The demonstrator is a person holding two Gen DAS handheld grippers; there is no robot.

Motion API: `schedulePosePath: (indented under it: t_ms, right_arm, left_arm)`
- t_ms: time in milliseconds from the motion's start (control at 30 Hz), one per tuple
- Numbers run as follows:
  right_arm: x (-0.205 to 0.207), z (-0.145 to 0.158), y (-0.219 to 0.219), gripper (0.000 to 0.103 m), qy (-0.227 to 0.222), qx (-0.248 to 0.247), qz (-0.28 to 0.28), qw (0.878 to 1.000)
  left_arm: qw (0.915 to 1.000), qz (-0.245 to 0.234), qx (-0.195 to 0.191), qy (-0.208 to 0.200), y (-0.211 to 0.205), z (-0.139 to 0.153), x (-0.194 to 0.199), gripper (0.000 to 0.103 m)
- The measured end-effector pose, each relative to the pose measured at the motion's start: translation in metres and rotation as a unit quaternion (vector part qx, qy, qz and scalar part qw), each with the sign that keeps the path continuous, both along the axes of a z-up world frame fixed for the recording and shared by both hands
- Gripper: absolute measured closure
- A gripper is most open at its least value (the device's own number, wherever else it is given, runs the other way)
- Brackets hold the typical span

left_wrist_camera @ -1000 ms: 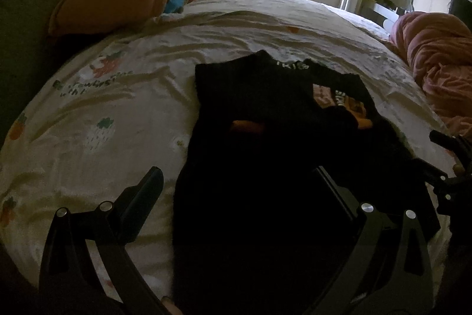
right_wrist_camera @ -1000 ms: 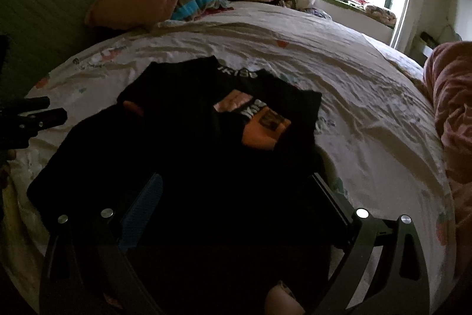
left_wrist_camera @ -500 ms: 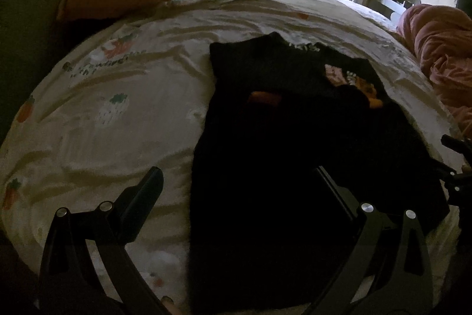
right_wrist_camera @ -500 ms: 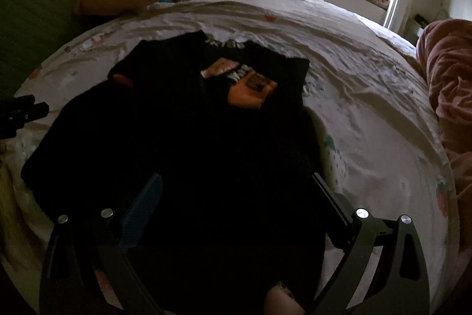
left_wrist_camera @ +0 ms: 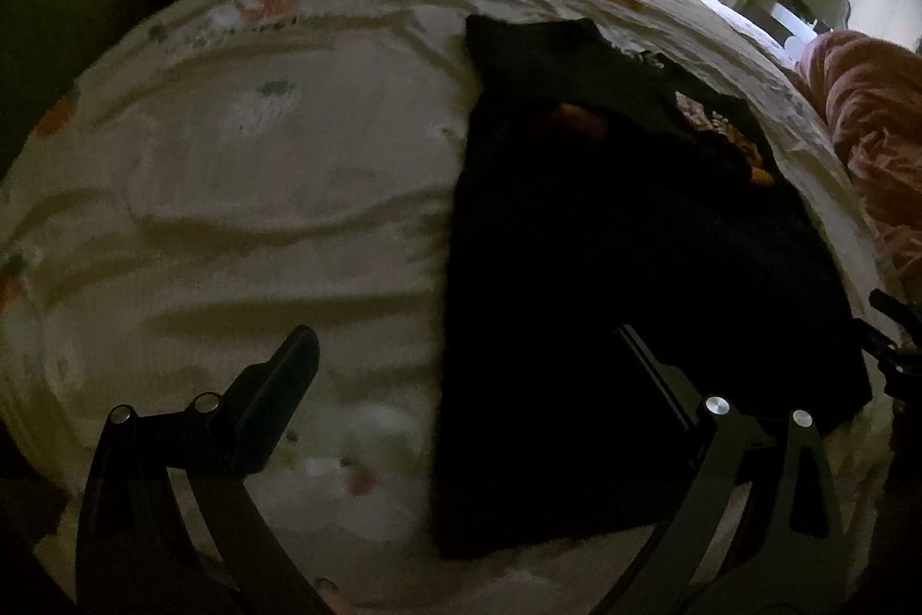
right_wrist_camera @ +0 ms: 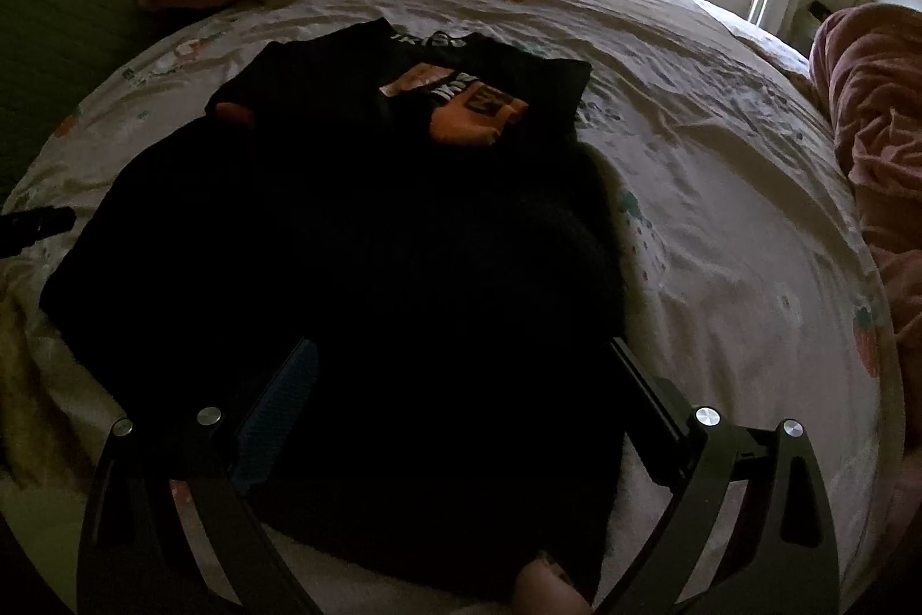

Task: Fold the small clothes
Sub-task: 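Lower both grippers to the shirt hem and grasp it, then lift the hem with both grippers and fold it over toward the collar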

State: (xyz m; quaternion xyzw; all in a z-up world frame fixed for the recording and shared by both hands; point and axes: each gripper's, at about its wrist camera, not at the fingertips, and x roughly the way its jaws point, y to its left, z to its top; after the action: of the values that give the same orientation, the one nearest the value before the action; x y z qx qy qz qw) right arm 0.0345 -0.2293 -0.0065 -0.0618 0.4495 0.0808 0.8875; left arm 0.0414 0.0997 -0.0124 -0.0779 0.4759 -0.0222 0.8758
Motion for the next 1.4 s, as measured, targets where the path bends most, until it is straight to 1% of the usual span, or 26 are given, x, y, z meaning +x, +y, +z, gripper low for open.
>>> schedulePosePath:
  t_ms: [33, 100, 167, 200, 267, 333, 367, 533, 633, 800, 867, 933, 967, 1000, 1067, 1100, 1133, 1200, 1233, 1267, 1300, 1333, 1400]
  right_arm:
    - [-0.001, 0.0, -0.001, 0.006, 0.0, 0.0, 0.0, 1.0]
    - [-0.003, 0.002, -0.004, 0.006, -0.001, -0.001, -0.001, 1.0]
    - [-0.005, 0.003, -0.006, 0.006, -0.001, -0.002, -0.003, 1.0]
    - [-0.007, 0.003, -0.008, 0.006, -0.001, -0.002, -0.004, 1.0]
    - [-0.009, 0.003, -0.011, 0.006, 0.0, -0.004, -0.006, 1.0]
    - [-0.012, 0.003, -0.015, 0.006, 0.002, -0.005, -0.009, 1.0]
    - [-0.013, 0.002, -0.017, 0.006, 0.004, -0.005, -0.009, 1.0]
    - [-0.023, -0.004, -0.024, 0.006, 0.021, -0.002, -0.002, 1.0]
    - [-0.03, -0.009, -0.028, 0.006, 0.032, 0.004, 0.0, 0.999]
    - [-0.041, -0.019, -0.041, 0.006, 0.064, 0.024, 0.002, 0.998]
    - [-0.046, -0.024, -0.051, 0.007, 0.077, 0.039, -0.007, 0.996]
    - [-0.048, -0.028, -0.058, 0.009, 0.089, 0.056, -0.014, 0.994]
    - [-0.049, -0.032, -0.062, 0.013, 0.098, 0.068, -0.015, 0.993]
    - [-0.049, -0.034, -0.065, 0.021, 0.104, 0.076, -0.017, 0.992]
    - [-0.049, -0.036, -0.067, 0.025, 0.103, 0.08, -0.02, 0.991]
    - [-0.049, -0.036, -0.067, 0.033, 0.101, 0.083, -0.019, 0.991]
    - [-0.049, -0.035, -0.066, 0.046, 0.1, 0.085, -0.017, 0.991]
    - [-0.05, -0.035, -0.064, 0.059, 0.097, 0.088, -0.006, 0.991]
    - [-0.05, -0.034, -0.063, 0.067, 0.095, 0.084, -0.005, 0.992]
    - [-0.051, -0.034, -0.063, 0.071, 0.093, 0.082, -0.004, 0.992]
    - [-0.051, -0.033, -0.064, 0.079, 0.092, 0.084, -0.002, 0.992]
    - [-0.051, -0.032, -0.066, 0.087, 0.092, 0.09, 0.001, 0.992]
    - [-0.051, -0.028, -0.066, 0.09, 0.086, 0.09, 0.005, 0.992]
  left_arm:
    - [1.0, 0.0, -0.009, 0.002, 0.003, -0.001, -0.002, 0.01]
    - [0.9996, 0.0, -0.026, 0.007, 0.008, -0.004, -0.009, 0.02]
    - [0.9992, -0.004, -0.037, 0.012, 0.009, -0.007, -0.014, 0.044]
    - [0.9987, -0.007, -0.046, 0.019, 0.01, -0.01, -0.016, 0.048]
    - [0.9977, -0.015, -0.059, 0.028, 0.01, -0.014, -0.019, 0.062]
    - [0.9967, -0.02, -0.07, 0.036, 0.01, -0.019, -0.023, 0.07]
    - [0.9961, -0.022, -0.075, 0.04, 0.01, -0.021, -0.024, 0.072]
    - [0.9941, -0.038, -0.088, 0.052, 0.0, -0.028, -0.034, 0.072]
    - [0.9946, -0.042, -0.081, 0.05, -0.008, -0.029, -0.039, 0.072]
    - [0.9939, -0.036, -0.091, 0.052, -0.005, -0.034, -0.037, 0.072]
    - [0.9941, -0.035, -0.089, 0.051, -0.006, -0.034, -0.036, 0.072]
    - [0.9941, -0.034, -0.09, 0.05, -0.006, -0.034, -0.036, 0.072]
    - [0.9941, -0.033, -0.09, 0.05, -0.006, -0.034, -0.036, 0.072]
    - [0.9942, -0.032, -0.09, 0.05, -0.006, -0.034, -0.036, 0.072]
    - [0.9942, -0.031, -0.091, 0.049, -0.006, -0.034, -0.036, 0.072]
    - [0.9943, -0.03, -0.09, 0.049, -0.005, -0.035, -0.037, 0.073]
    - [0.9944, -0.028, -0.089, 0.049, -0.005, -0.035, -0.037, 0.075]
    - [0.9945, -0.022, -0.09, 0.049, -0.004, -0.035, -0.036, 0.079]
    - [0.9945, -0.019, -0.091, 0.049, -0.003, -0.035, -0.035, 0.084]
    - [0.9944, -0.015, -0.092, 0.048, -0.002, -0.035, -0.035, 0.088]
    - [0.9942, -0.014, -0.095, 0.048, -0.001, -0.035, -0.035, 0.09]
    - [0.9941, -0.012, -0.098, 0.046, 0.0, -0.034, -0.035, 0.095]
    - [0.994, -0.012, -0.1, 0.042, 0.0, -0.032, -0.035, 0.097]
